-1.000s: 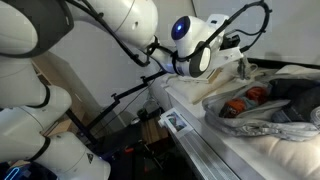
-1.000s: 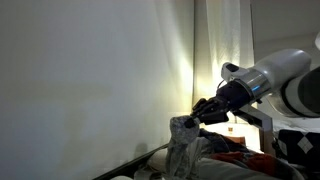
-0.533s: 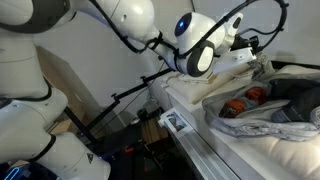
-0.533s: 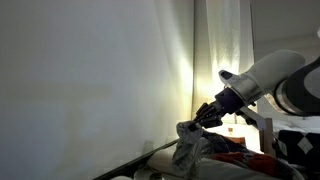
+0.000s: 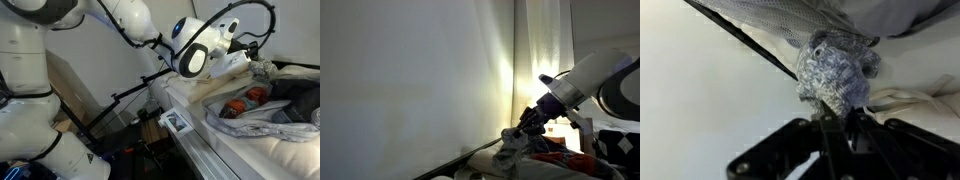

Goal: Put the socks on the grey bag

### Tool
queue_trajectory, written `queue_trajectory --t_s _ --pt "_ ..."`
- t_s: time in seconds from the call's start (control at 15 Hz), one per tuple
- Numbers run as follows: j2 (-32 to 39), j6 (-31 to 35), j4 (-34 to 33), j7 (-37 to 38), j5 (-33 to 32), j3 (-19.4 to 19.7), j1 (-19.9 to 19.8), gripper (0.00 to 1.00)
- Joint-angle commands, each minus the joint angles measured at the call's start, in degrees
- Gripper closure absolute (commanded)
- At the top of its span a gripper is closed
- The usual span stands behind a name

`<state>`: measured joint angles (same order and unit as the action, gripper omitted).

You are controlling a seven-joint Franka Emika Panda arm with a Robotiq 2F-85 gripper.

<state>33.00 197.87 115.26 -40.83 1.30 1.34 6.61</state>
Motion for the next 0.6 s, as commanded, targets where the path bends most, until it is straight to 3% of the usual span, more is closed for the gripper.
queue_trajectory --t_s 0.0,0.27,0.33,0.4,0.53 --pt "0.00 -0.03 0.03 4.97 -4.81 2.31 0.94 0.86" --pt "0.00 -0.03 0.03 4.97 -4.81 2.38 0.88 0.86" --pt "0.00 -0.03 0.03 4.97 -4.81 2.38 0.88 0.97" --pt "0.06 -0.64 0.03 0.52 0.14 2.49 1.87 0.97" --pt "0.39 -2.12 0.16 0.24 3.04 8.53 7.18 0.97"
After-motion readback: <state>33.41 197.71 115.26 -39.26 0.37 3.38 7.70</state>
